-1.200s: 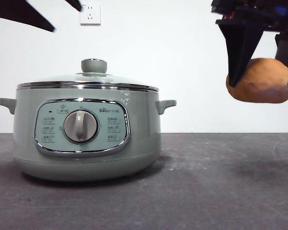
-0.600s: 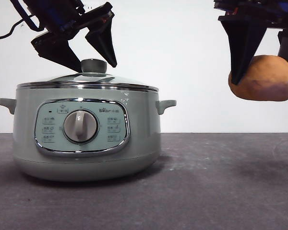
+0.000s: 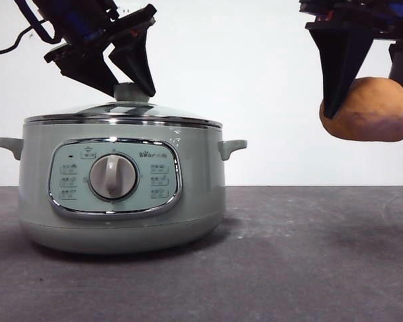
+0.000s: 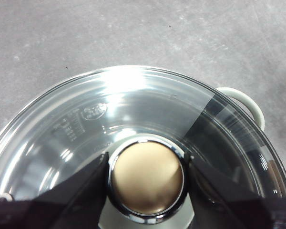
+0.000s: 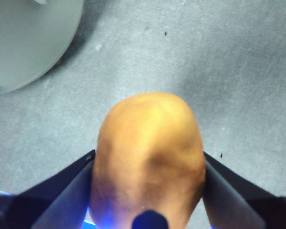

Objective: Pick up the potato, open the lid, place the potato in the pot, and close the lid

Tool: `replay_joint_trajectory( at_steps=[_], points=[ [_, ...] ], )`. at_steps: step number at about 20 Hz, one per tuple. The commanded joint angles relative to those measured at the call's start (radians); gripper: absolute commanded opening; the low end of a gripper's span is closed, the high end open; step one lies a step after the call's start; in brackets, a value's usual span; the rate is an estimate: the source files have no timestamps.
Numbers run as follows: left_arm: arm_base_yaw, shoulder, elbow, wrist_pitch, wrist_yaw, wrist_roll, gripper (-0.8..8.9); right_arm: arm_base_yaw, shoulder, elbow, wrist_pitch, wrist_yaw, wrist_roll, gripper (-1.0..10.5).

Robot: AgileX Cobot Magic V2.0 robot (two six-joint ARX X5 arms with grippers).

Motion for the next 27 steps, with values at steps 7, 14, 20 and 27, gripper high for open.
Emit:
replay_joint_trajectory(
  at_steps=[7,14,20,27],
  points=[
    [-0.002,-0.229,0.034,-0.050,-0.071,0.037,-0.09,0.000,-0.006,0.019,0.061,-0.006,0.002,0.0],
    [-0.002,-0.509,0.098,-0.252,-0.187,0.063,-0.09,0.030,0.023,0.145,0.200,-0.087,-0.036,0.0],
    [-0.002,-0.734,0.101,-0.391,-0.258,0.061,-0.09,0.126,0.224,0.343,0.230,-0.085,-0.066,0.0],
    [-0.002,-0.871,0.101,-0.484,-0.307,0.058,-0.09,0.200,0.578,0.665,0.229,-0.084,-0.141,-0.1]
  ],
)
